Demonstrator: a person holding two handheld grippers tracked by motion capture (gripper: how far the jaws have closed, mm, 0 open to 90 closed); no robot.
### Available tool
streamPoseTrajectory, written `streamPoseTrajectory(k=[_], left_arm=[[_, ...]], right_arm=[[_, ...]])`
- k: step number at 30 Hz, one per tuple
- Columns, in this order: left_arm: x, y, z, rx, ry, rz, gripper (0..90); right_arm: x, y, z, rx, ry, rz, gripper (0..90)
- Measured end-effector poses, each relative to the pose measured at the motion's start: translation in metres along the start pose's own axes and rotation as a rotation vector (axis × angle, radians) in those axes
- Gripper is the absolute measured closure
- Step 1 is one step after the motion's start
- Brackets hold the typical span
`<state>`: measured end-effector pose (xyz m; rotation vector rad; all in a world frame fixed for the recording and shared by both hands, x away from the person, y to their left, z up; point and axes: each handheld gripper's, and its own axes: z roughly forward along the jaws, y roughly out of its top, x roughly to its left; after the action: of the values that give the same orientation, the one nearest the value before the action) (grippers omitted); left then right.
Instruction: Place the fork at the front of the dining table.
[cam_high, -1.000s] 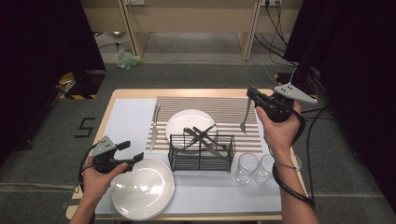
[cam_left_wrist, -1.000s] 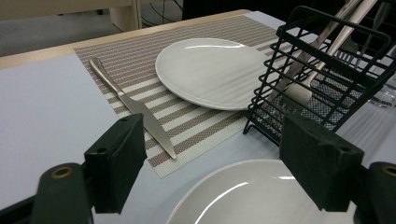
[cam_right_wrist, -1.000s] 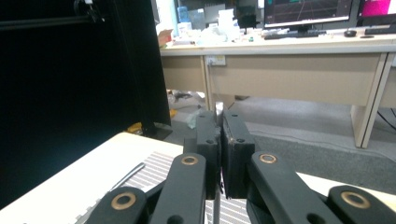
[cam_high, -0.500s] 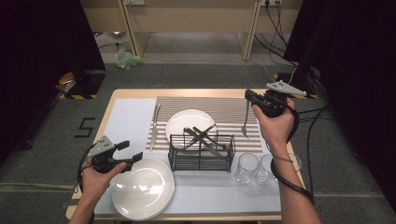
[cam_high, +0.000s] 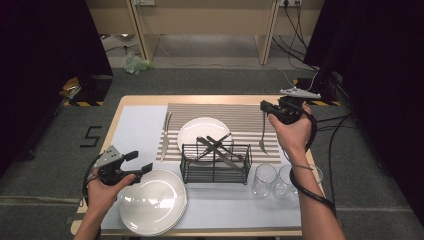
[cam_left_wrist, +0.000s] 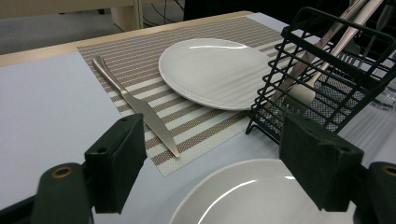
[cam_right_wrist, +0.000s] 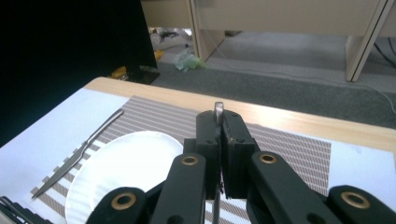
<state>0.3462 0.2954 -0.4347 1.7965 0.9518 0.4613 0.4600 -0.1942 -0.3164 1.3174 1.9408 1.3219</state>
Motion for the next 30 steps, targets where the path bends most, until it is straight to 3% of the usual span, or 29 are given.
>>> streamPoseTrajectory(k=[14, 30], left_arm=[[0.000, -0.001, 0.001, 0.003, -0.003, -0.003, 22.5], [0.001, -0.002, 0.001, 0.005, -0.005, -0.004, 22.5]], right_arm=[[-0.007, -0.008, 0.017, 0.139, -0.004, 0.037, 87.0], [-0.018, -0.020, 0.041, 0.270, -0.040, 0.067, 87.0]])
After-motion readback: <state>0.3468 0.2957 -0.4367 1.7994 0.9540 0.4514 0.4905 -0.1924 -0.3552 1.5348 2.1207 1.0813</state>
